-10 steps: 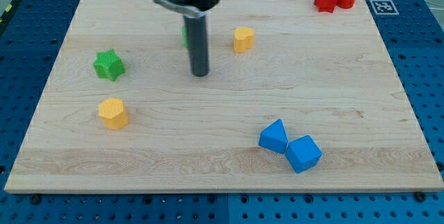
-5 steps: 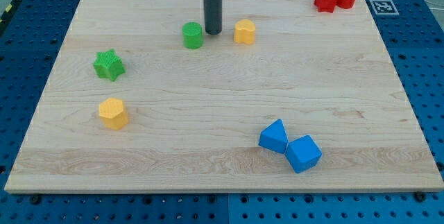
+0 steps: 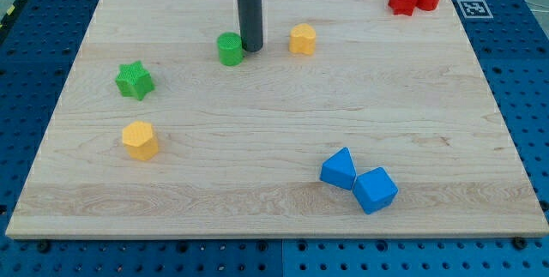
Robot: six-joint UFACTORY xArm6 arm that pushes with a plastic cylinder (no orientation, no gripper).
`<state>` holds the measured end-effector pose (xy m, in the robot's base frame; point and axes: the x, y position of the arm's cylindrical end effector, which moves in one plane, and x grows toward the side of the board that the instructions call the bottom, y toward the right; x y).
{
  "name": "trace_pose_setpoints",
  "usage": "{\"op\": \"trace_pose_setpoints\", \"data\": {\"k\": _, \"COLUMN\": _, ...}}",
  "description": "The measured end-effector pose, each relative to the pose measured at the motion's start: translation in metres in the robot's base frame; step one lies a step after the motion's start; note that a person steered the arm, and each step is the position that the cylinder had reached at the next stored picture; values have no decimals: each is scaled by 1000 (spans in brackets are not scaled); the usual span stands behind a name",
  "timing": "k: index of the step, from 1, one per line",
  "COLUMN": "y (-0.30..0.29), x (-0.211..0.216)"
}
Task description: Keep green circle above green star
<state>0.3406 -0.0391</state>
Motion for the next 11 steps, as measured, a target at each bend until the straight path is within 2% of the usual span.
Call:
{"op": "trace_pose_setpoints", "data": {"k": 6, "y": -21, "x": 19}}
{"op": "trace_pose_setpoints", "data": {"k": 9, "y": -84, "x": 29}}
{"op": "trace_pose_setpoints", "data": {"k": 11, "y": -96, "x": 24}}
